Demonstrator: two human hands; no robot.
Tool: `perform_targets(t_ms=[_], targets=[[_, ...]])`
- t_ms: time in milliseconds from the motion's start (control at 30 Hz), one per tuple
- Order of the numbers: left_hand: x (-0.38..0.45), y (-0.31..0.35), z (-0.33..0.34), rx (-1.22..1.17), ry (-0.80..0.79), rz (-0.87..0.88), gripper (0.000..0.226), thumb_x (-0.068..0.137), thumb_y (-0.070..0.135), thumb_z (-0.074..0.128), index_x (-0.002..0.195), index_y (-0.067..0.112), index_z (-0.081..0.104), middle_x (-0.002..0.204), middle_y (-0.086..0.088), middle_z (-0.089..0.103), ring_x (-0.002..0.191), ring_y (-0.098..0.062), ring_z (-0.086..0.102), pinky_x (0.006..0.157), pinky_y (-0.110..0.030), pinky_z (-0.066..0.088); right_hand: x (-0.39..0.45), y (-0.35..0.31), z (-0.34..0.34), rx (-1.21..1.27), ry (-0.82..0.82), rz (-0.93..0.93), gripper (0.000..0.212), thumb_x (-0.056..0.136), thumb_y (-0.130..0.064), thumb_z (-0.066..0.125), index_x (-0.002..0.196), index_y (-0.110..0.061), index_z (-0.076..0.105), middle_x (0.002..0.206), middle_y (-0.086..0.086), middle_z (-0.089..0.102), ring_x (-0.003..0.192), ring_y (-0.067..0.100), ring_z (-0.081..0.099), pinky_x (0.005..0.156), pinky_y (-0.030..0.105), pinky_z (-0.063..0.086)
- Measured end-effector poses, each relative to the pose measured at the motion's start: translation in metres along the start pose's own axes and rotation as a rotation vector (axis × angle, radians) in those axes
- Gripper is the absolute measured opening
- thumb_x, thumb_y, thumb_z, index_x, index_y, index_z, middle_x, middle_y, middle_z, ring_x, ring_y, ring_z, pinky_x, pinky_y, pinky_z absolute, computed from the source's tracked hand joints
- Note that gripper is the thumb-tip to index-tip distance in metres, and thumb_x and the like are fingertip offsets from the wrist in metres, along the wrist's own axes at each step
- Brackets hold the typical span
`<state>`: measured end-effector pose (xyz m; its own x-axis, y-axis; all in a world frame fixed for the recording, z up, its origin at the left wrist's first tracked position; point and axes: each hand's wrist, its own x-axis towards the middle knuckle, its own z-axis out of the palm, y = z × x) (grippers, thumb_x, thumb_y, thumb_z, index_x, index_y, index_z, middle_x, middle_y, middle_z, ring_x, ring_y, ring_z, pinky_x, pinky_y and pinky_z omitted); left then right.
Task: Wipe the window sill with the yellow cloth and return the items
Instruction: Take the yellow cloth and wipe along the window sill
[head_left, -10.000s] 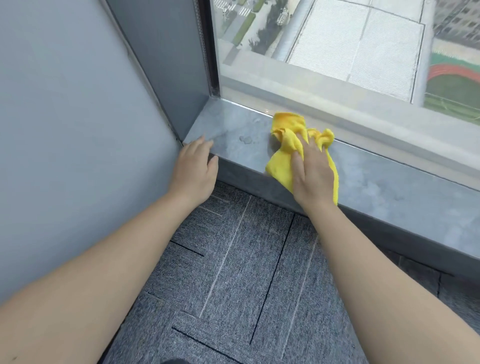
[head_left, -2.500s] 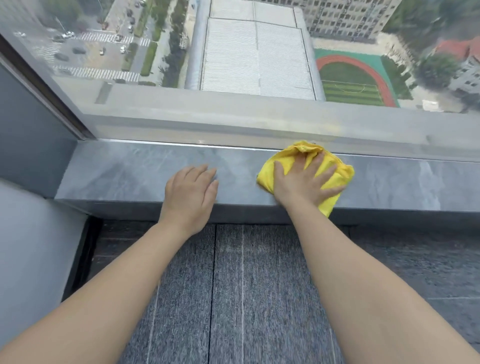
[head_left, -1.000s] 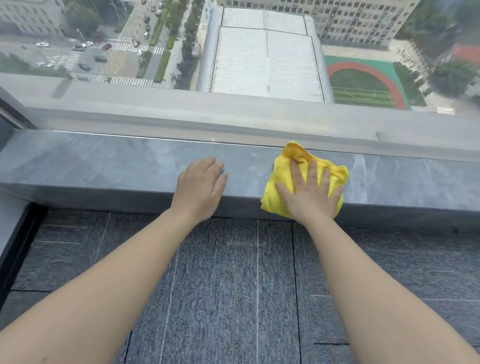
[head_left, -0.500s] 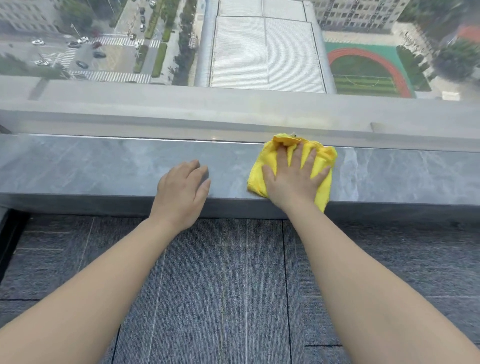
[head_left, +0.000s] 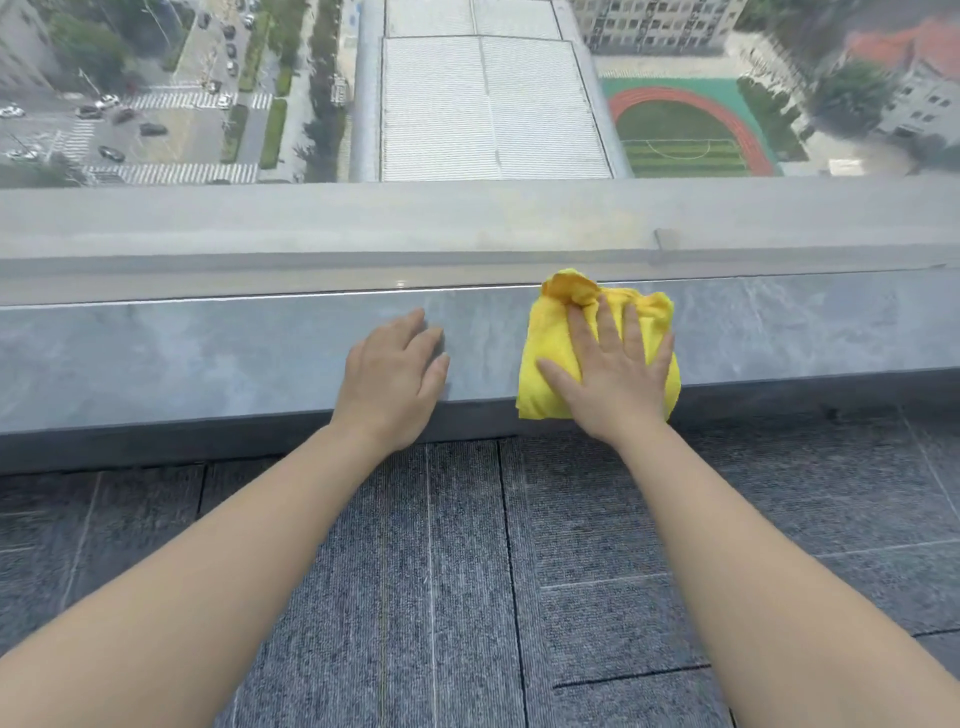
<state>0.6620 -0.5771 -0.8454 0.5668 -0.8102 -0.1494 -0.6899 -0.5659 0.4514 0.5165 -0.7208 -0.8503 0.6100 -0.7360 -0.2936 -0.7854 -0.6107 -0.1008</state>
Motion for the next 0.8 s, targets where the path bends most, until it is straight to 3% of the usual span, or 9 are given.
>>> perform_targets(t_ms=[200, 367, 467, 533, 667, 800], targets=[[0.008, 0.009, 0.005, 0.045, -0.007, 0.029, 0.061, 0.079, 0.04, 0.021, 0.131, 0.014, 0.041, 0.149, -0.008, 0.032, 0.138, -0.027, 0.024, 0.112, -0.04, 0.016, 0.024, 0.002, -0.007, 0.15, 0.027, 0.366, 0.075, 0.088, -0.063, 0.024, 0.148, -0.025, -0.001, 0.159, 0.006, -0.012, 0.145, 0.035, -0.015, 0.109, 0.066, -0.006], [0.007, 0.009, 0.007, 0.05, 0.008, 0.011, 0.063, 0.08, 0.043, 0.02, 0.131, 0.014, 0.041, 0.149, -0.008, 0.033, 0.138, -0.027, 0.025, 0.113, -0.041, 0.017, 0.045, -0.024, -0.013, 0.203, 0.034, 0.474, 0.074, 0.092, -0.054, 0.021, 0.148, -0.011, 0.0, 0.157, 0.017, -0.013, 0.142, 0.042, -0.017, 0.108, 0.068, -0.008], [0.007, 0.012, 0.007, 0.049, 0.012, 0.013, 0.076, 0.074, 0.052, 0.01, 0.132, 0.014, 0.041, 0.148, -0.009, 0.034, 0.138, -0.028, 0.026, 0.112, -0.042, 0.018, 0.044, -0.029, -0.01, 0.167, 0.039, 0.371, 0.073, 0.093, -0.052, 0.022, 0.148, -0.007, 0.002, 0.157, 0.019, -0.009, 0.143, 0.041, -0.016, 0.109, 0.066, -0.008], [0.008, 0.016, 0.007, 0.054, 0.024, 0.0, 0.079, 0.072, 0.052, 0.009, 0.132, 0.013, 0.04, 0.148, -0.01, 0.035, 0.137, -0.029, 0.027, 0.112, -0.042, 0.019, 0.035, -0.02, -0.007, 0.122, 0.056, 0.204, 0.07, 0.094, -0.05, 0.023, 0.148, -0.01, 0.005, 0.158, 0.017, -0.005, 0.144, 0.038, -0.014, 0.111, 0.063, -0.007], [0.014, 0.039, 0.009, 0.059, 0.006, 0.002, 0.079, 0.072, 0.052, 0.009, 0.133, 0.011, 0.039, 0.146, -0.013, 0.037, 0.136, -0.031, 0.029, 0.112, -0.043, 0.02, 0.019, 0.025, -0.01, 0.031, 0.013, -0.151, 0.057, 0.096, -0.045, 0.022, 0.148, -0.028, 0.007, 0.16, 0.001, -0.005, 0.147, 0.025, -0.01, 0.115, 0.053, -0.005], [0.021, 0.073, 0.014, 0.075, -0.089, 0.032, 0.077, 0.074, 0.052, 0.009, 0.136, 0.013, 0.034, 0.149, -0.012, 0.031, 0.138, -0.029, 0.025, 0.114, -0.041, 0.016, 0.013, 0.069, -0.017, 0.001, -0.046, -0.113, 0.056, 0.096, -0.048, 0.02, 0.147, -0.034, 0.005, 0.16, -0.004, -0.009, 0.147, 0.021, -0.011, 0.116, 0.05, -0.007]])
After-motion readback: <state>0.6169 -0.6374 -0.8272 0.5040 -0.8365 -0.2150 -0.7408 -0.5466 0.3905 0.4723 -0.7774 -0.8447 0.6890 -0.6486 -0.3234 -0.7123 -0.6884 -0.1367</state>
